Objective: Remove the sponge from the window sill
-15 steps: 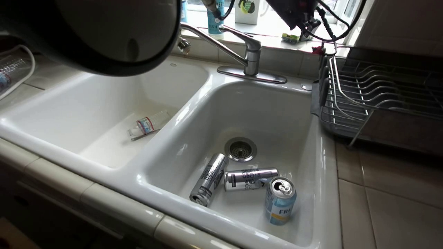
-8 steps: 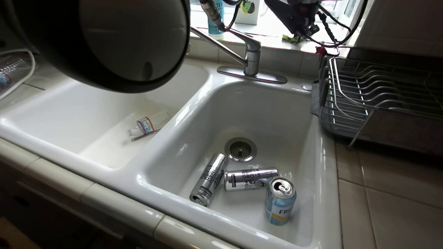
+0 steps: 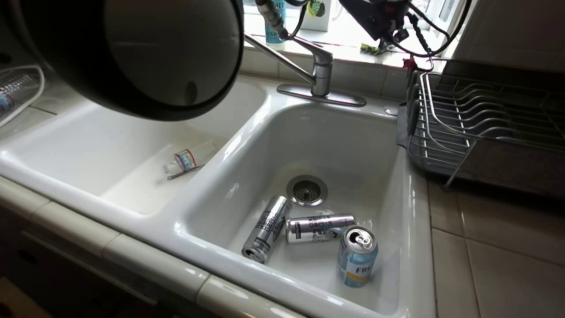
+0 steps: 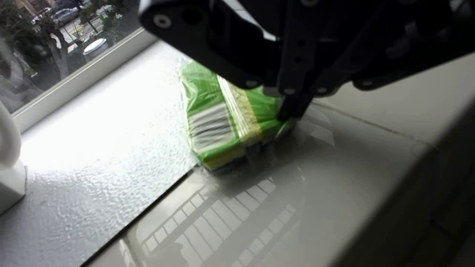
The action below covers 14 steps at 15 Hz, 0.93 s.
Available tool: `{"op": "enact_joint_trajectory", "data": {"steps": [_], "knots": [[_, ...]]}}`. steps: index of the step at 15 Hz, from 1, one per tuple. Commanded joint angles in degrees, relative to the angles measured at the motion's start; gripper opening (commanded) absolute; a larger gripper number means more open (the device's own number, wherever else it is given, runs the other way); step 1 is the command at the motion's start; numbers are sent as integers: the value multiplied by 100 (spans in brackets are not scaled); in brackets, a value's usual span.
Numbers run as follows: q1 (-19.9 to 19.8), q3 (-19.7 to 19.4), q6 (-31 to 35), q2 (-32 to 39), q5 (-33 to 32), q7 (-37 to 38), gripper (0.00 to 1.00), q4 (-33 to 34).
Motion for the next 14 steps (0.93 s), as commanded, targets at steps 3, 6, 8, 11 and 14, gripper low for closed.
{"op": "enact_joint_trajectory", "data": {"steps": [3, 6, 8, 11, 14], "knots": [[173, -187, -154, -442, -173, 234, 0, -185], [309, -295, -19, -743, -233, 487, 0, -483], [457, -373, 83, -1014, -282, 723, 0, -857], [731, -558, 291, -1578, -370, 1152, 0, -1671], [995, -805, 539, -2037, -480, 1621, 0, -2302]]}}
